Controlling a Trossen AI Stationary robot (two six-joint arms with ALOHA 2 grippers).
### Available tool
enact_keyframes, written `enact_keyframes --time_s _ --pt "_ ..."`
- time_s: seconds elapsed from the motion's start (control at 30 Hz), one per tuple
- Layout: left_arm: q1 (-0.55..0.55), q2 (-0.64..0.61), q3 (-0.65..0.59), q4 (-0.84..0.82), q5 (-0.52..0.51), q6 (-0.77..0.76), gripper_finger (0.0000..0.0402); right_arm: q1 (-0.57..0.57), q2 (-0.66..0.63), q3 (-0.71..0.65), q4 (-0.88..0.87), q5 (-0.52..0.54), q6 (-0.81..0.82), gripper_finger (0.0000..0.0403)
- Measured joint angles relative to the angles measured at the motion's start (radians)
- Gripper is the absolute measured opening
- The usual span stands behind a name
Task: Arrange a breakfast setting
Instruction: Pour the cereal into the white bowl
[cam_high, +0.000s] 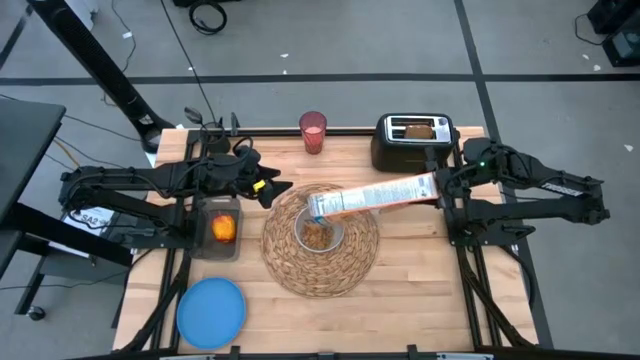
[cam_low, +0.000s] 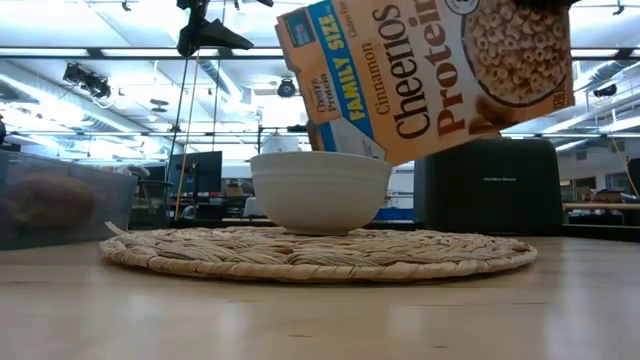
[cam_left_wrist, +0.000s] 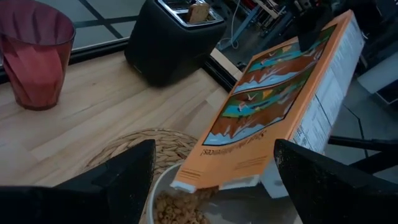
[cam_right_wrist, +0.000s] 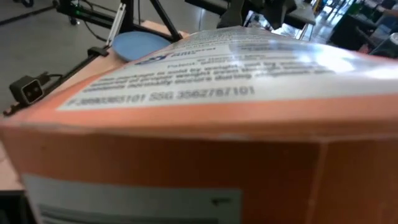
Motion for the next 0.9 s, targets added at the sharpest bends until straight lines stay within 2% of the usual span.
enact_keyframes --time_s 0.27,0.47,0.9 --pt "0.000 0.000 0.000 0.000 0.000 0.000 0.0331 0.000 -0.006 0.066 -0.101 -0.011 0.034 0.0243" --pt "-0.001 0.000 0.000 0.001 0.000 -0.007 0.0331 0.000 -0.010 0.065 -0.090 -0.054 0.073 0.0243" --pt "-0.007 0.000 0.000 0.083 0.001 -0.007 0.0331 -0.001 -0.080 0.057 -0.101 -0.026 0.140 0.0243"
